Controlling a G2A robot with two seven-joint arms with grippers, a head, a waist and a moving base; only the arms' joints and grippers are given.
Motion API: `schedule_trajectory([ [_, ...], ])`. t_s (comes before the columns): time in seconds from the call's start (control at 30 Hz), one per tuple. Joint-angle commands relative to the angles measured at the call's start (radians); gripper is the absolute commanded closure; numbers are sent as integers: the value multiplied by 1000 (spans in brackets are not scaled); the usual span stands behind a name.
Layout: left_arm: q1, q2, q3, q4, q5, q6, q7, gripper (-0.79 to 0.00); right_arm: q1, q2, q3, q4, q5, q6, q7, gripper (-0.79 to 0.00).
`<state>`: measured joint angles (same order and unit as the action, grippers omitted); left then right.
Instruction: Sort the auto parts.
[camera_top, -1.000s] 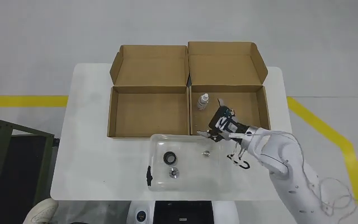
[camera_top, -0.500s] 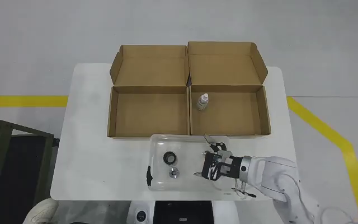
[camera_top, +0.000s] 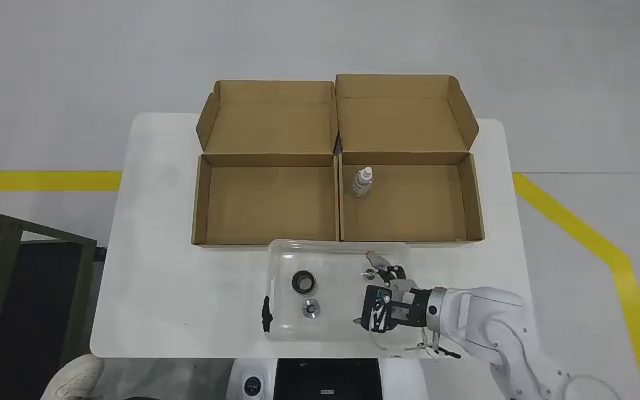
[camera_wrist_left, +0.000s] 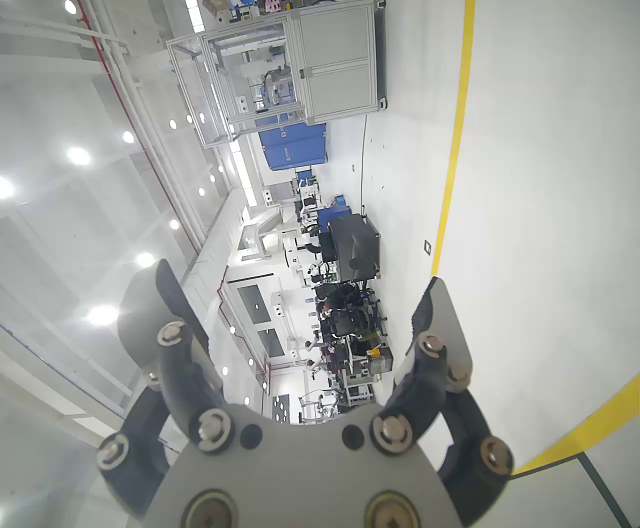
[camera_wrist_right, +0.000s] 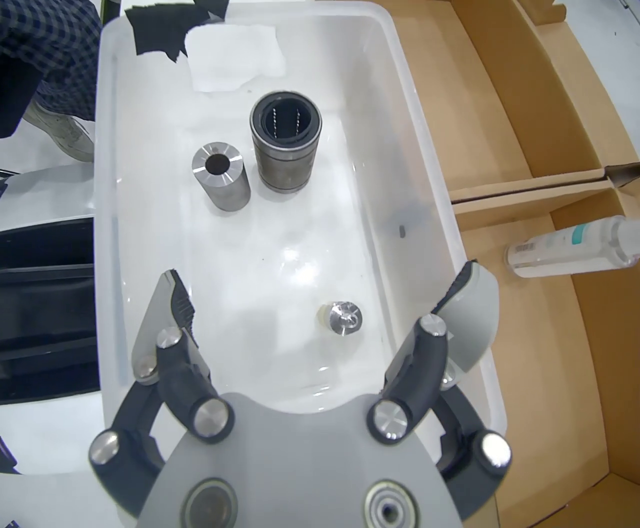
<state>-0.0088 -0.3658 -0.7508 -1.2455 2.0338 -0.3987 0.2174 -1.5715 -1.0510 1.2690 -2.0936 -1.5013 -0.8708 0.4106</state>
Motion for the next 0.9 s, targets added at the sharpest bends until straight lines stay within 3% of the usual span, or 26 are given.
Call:
schedule_trajectory([
  [0.0, 0, 0, 0, 0, 0, 0, 0, -785, 4, 1, -4, 5, -4, 4, 12, -785],
  [0.43, 0, 0, 0, 0, 0, 0, 0, -785, 72, 0, -44, 66, 22, 35, 117, -757],
  [0.7, 0, 0, 0, 0, 0, 0, 0, -785, 104, -1, -76, 93, 32, 45, 164, -637],
  [0.87, 0, 0, 0, 0, 0, 0, 0, -785, 118, -1, -91, 107, 30, 50, 182, -434],
])
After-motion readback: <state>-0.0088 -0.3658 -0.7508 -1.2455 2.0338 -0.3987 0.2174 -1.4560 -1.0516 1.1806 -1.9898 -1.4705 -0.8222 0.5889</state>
